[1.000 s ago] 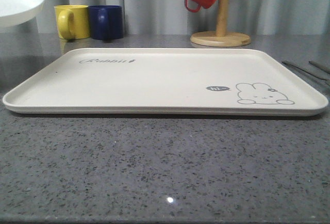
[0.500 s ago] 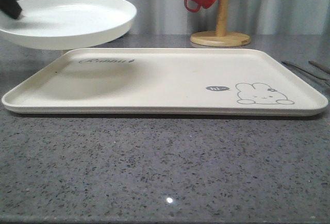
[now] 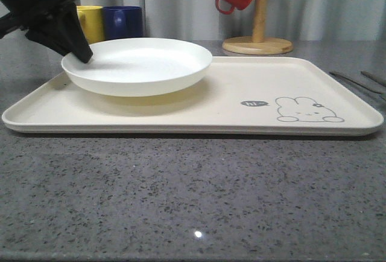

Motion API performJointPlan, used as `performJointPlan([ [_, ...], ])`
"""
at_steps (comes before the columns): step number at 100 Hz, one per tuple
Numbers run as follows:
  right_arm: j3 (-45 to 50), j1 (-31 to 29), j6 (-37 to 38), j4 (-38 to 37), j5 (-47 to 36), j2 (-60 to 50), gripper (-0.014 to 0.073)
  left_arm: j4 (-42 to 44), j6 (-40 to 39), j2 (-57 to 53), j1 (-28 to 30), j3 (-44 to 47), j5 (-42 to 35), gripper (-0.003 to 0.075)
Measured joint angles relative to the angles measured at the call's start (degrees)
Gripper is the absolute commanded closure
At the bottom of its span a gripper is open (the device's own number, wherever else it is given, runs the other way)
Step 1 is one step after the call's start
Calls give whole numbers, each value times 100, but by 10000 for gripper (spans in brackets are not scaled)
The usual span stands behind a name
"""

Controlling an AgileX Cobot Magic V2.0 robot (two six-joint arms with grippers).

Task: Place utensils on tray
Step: 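Carry the plate over the tray and lower it onto the tray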

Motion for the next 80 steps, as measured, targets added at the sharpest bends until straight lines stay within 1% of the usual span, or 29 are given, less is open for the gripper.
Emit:
performJointPlan([
  [26,0,0,0,0,0,0,662,11,0,254,-4,0,8,738],
  [50,0,0,0,0,0,0,662,11,0,264,-13,-7,8,730],
  [55,0,0,0,0,0,0,662,11,-10,264,-13,-7,8,706],
  [59,0,0,0,0,0,0,662,11,-4,264,-13,-7,8,669],
  [70,0,0,0,0,0,0,662,11,-4,264,-13,-7,8,531],
  [71,0,0,0,0,0,0,662,11,-4,264,-13,-7,8,531],
  [75,0,0,0,0,0,0,662,11,-4,264,-13,-7,8,483],
  [80,0,0,0,0,0,0,662,23,-4,264,-13,-7,26,456],
])
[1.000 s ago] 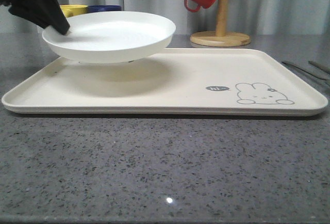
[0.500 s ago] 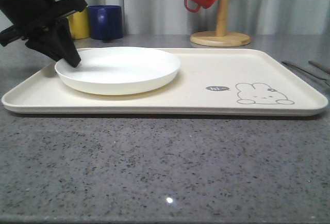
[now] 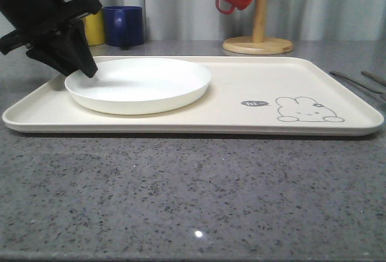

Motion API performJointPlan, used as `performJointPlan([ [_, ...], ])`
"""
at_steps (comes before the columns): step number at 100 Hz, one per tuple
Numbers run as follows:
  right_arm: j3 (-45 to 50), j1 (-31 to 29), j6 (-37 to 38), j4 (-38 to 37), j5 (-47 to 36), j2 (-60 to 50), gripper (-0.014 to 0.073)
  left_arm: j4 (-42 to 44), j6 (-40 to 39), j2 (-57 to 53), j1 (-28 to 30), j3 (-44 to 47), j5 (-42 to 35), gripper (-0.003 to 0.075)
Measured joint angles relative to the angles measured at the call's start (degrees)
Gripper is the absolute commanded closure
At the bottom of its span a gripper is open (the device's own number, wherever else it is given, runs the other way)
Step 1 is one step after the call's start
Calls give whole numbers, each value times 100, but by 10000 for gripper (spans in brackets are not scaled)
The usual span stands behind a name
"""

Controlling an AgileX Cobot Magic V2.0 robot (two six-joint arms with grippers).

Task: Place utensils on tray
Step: 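Carry the plate over the tray and lower it onto the tray, then release the plate and raise the left gripper away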

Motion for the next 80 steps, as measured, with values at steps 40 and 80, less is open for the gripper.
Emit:
performJointPlan([
  [40,0,0,0,0,0,0,662,60,-9,-268,0,0,-221,444],
  [80,0,0,0,0,0,0,662,657,-9,-1986,221,785,-1186,444],
])
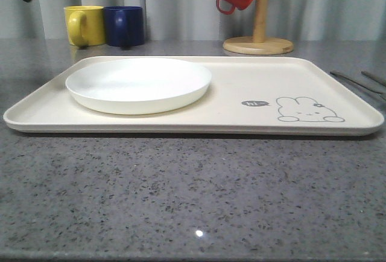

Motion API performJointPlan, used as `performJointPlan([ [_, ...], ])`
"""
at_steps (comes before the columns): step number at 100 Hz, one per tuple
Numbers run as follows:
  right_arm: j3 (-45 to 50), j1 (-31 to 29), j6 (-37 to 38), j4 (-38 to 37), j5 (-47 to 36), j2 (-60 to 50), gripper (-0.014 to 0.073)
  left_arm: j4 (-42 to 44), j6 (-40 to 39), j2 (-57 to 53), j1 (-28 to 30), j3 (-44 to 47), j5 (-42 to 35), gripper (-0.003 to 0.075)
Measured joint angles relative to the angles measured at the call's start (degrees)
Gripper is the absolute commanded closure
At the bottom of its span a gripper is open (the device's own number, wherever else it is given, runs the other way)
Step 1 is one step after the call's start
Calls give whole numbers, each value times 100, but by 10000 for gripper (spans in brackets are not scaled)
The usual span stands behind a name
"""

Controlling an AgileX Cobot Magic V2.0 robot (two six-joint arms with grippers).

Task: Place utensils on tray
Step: 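Release the plate and raise the left gripper away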

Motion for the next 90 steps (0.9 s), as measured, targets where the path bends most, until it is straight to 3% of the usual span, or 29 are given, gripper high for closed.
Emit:
performJointPlan([
  [41,0,0,0,0,0,0,662,278,0,-3127,186,2875,-2121,444],
  [80,0,0,0,0,0,0,662,255,0,-5255,186,5021,-3303,446],
  [90,0,0,0,0,0,0,662,191,0,-5628,186,5330,-3506,482],
])
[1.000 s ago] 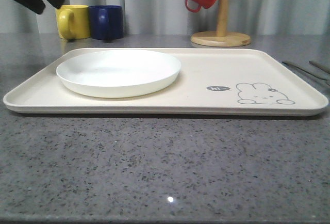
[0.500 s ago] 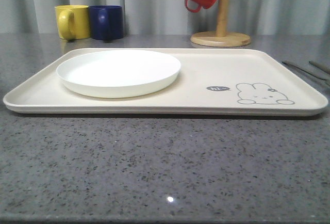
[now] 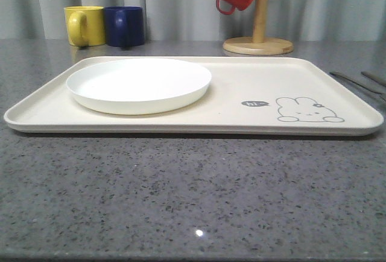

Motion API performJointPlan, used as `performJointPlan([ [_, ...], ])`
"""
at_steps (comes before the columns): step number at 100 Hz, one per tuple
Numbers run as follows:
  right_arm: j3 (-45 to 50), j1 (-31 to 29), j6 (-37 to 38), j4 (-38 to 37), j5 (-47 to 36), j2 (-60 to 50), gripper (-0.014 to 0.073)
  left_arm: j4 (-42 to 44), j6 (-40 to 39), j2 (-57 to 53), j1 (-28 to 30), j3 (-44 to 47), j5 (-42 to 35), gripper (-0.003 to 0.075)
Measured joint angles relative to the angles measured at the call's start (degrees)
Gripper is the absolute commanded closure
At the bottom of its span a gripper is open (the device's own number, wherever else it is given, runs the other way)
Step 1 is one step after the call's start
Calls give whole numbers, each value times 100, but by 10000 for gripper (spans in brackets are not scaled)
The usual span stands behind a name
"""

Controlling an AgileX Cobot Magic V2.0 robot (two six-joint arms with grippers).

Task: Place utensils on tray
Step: 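Release the plate and raise the left gripper away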

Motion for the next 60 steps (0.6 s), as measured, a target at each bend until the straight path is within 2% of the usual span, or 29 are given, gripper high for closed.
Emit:
performJointPlan([
  [11,0,0,0,0,0,0,662,-25,0,-263,0,159,-120,559],
  [30,0,0,0,0,0,0,662,-38,0,-321,0,191,-210,736],
  [47,0,0,0,0,-10,0,662,-48,0,-321,0,198,-210,738],
  [60,3,0,0,0,-363,0,662,-51,-4,-321,0,198,-210,738],
])
